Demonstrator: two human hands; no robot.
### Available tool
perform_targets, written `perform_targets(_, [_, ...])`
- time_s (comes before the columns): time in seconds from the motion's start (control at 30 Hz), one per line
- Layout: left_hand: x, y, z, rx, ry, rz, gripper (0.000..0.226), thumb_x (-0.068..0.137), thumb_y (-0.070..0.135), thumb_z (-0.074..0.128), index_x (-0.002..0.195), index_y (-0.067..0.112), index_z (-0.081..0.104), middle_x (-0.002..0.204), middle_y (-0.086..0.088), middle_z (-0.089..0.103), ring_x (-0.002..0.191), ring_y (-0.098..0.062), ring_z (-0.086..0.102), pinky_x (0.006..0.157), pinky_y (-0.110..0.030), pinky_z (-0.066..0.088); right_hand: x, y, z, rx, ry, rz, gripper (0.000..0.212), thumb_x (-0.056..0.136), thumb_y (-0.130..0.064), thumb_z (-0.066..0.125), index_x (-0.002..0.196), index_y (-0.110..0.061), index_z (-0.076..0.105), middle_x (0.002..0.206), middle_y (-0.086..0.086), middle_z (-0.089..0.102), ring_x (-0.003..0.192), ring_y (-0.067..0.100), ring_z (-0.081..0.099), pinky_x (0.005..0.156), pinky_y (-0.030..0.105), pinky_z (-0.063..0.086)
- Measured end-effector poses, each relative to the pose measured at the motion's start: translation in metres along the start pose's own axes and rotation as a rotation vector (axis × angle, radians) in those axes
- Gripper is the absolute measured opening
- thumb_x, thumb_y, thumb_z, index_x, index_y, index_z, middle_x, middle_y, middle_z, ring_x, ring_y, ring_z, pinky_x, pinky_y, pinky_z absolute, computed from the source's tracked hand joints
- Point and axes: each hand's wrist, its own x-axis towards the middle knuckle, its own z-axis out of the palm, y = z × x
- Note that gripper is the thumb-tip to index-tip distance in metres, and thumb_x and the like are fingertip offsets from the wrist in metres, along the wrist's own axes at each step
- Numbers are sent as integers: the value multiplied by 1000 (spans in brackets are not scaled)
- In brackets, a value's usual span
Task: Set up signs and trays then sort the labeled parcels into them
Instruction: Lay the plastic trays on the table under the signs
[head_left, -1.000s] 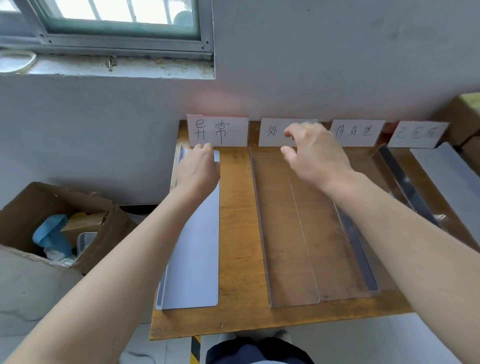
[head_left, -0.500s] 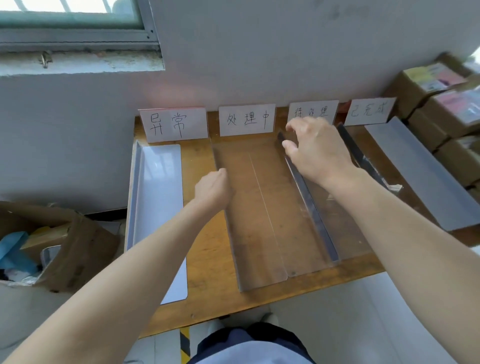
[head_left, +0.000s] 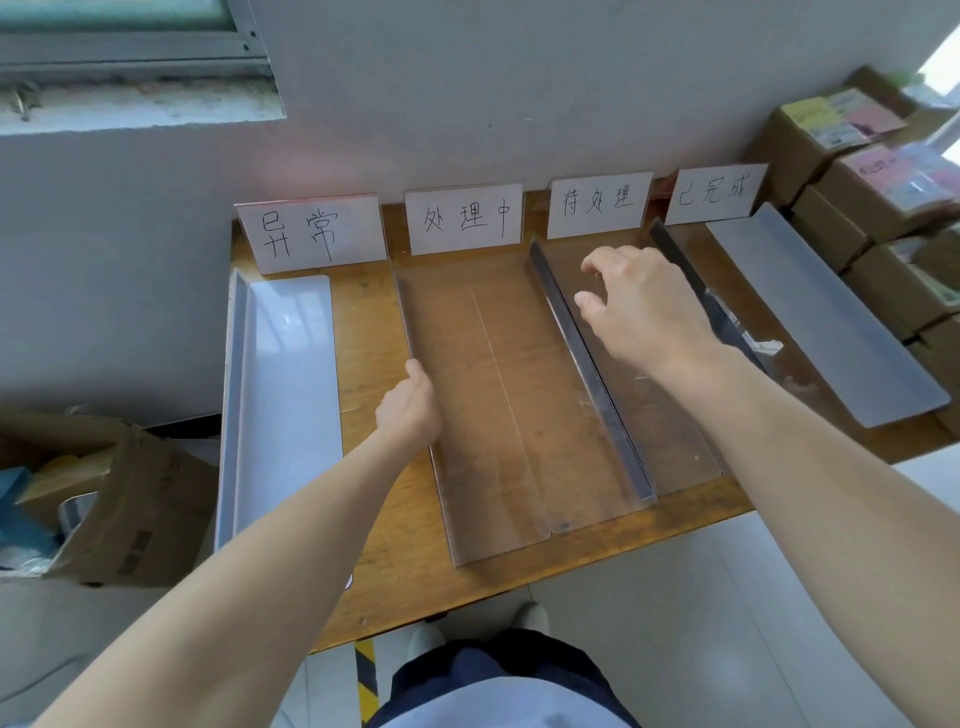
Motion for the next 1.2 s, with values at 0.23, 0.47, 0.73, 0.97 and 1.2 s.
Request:
perform_targets(0.23, [0, 39, -38, 139, 214, 96, 27, 89, 8, 52, 113, 7, 41, 109, -13, 55, 95, -31, 55, 71, -37, 40, -3, 19, -5, -23, 35, 19, 33, 96, -25, 51, 123, -9, 55, 121, 12, 61, 111, 27, 54, 93, 38, 45])
perform_targets(0.47, [-28, 124, -113, 67, 517, 372, 34, 92, 18, 51, 125, 8, 47, 123, -13, 53, 112, -30, 49, 86, -38, 40, 28, 62, -38, -46, 139, -101, 32, 95, -25, 51, 122, -8, 55, 120, 11, 60, 112, 28, 50, 94, 38, 38])
perform_targets(0.73, [-45, 257, -128, -91, 706, 451, 35, 93, 19, 49, 127, 10, 49, 127, -7, 53, 114, -25, 48, 91, -34, 38, 69, 191, -84, -46, 192, -183, 28, 93, -21, 52, 116, -5, 58, 112, 14, 61, 108, 33, 49, 91, 38, 35])
perform_targets(0.97, [-27, 310, -98, -84, 665, 385, 32, 94, 20, 50, 125, 12, 51, 123, -4, 53, 112, -24, 49, 85, -29, 36, 108, 257, -83, -33, 93, -239, 30, 94, -20, 48, 120, -6, 56, 121, 13, 58, 114, 32, 47, 95, 38, 35])
perform_targets(1.2, [28, 283, -100, -51, 621, 250, 32, 94, 18, 50, 125, 10, 50, 123, -8, 53, 110, -27, 50, 89, -38, 42, 174, 234, -38, -60, 27, -340, 34, 94, -20, 49, 126, -9, 52, 126, 14, 54, 119, 31, 43, 95, 37, 35])
